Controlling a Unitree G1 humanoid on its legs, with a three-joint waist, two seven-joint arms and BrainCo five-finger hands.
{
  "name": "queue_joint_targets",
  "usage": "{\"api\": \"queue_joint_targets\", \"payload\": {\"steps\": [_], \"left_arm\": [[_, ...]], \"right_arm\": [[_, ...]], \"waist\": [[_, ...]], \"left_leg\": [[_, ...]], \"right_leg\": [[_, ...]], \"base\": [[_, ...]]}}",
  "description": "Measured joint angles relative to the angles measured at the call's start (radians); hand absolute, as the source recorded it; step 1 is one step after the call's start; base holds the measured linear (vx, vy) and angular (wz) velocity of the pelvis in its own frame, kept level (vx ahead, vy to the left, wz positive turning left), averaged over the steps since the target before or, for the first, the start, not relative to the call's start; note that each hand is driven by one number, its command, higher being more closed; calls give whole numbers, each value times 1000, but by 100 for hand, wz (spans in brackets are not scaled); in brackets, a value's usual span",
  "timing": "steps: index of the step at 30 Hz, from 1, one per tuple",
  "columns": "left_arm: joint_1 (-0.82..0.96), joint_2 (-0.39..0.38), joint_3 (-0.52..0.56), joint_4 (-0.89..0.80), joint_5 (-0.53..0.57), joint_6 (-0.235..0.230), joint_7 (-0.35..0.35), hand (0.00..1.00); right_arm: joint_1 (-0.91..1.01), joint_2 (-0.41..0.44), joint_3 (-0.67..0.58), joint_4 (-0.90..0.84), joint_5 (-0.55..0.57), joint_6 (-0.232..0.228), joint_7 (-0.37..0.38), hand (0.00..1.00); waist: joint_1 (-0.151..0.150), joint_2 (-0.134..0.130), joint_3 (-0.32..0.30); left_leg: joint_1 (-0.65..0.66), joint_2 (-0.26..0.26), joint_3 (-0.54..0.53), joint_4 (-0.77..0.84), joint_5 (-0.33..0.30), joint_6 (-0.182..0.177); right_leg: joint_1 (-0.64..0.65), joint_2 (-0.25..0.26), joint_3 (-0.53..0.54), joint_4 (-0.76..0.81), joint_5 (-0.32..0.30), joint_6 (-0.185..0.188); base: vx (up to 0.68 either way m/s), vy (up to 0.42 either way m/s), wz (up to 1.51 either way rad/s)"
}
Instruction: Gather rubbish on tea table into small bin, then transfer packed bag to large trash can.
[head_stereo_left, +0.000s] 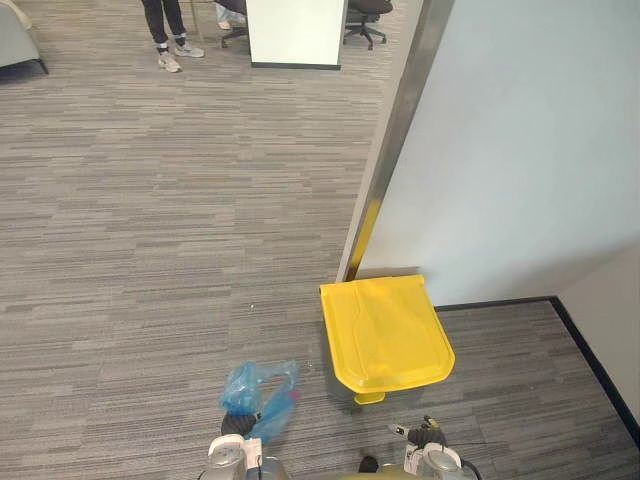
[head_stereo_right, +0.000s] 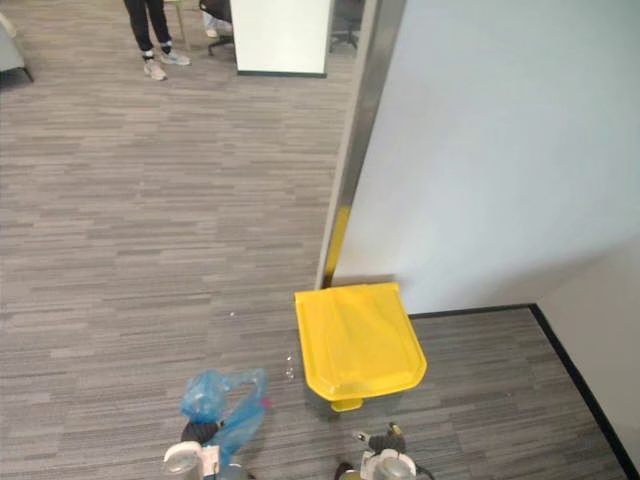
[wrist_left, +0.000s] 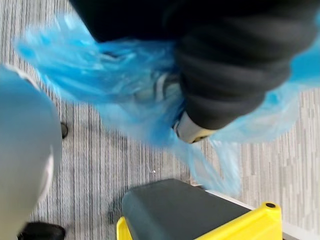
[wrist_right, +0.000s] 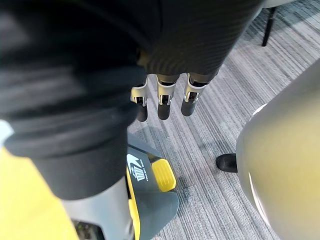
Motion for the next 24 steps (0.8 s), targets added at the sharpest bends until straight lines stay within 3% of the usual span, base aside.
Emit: {"api": "queue_joint_targets", "payload": {"steps": [6,11,14,15,17,19,22,24], "left_arm": [[19,-8,48,15,-3,-1,3,100],[24,-6,71,18,-2,-1,3,100],[24,-4,71,-1,-1,-3,1,100],[19,-4,75,3,-1,-3,1,100],[15,-4,76,4,-1,-4,2,100],[3,11,67,14,-1,-5,1,100],[-6,22,65,14,-1,-6,2,100],[-34,0,64,35,0,-6,9,100]], "right_arm": [[-6,-19,2,1,-2,2,-2,0],[-5,-22,20,0,-2,3,-7,0],[-2,-25,41,-8,-2,3,-7,0],[-5,-25,41,-21,-2,2,-7,0],[-17,-30,41,-25,-2,1,-6,0],[-27,-30,41,-27,-3,2,-7,0],[-41,-25,41,-20,-5,6,-10,0],[-61,-45,40,-18,-15,13,-11,0]], "waist": [[5,19,5],[4,9,10],[8,-1,25],[6,-1,39],[2,4,46],[6,-7,53],[9,-27,70],[8,8,96]], "left_leg": [[21,10,76,-24,0,0],[22,14,99,-14,-4,3],[16,26,94,47,-46,16],[39,19,85,54,-73,40],[64,24,79,70,-90,46],[57,50,72,154,-140,35],[57,56,95,231,-189,14],[60,80,88,292,-233,-24]], "right_leg": [[-39,20,69,-1,27,-7],[-46,24,86,-5,46,-9],[-79,6,71,107,1,-7],[-143,-27,30,264,-30,5],[-192,-51,-34,363,-49,-12],[-281,-56,-83,336,-30,-23],[-313,-55,-128,180,6,-17],[-307,-35,-138,173,30,-2]], "base": [[-42,-3,-42],[-52,5,-18],[-105,-7,-5],[-115,6,4],[-75,-3,7],[43,-53,5],[68,-101,-10],[211,-117,-18]]}}
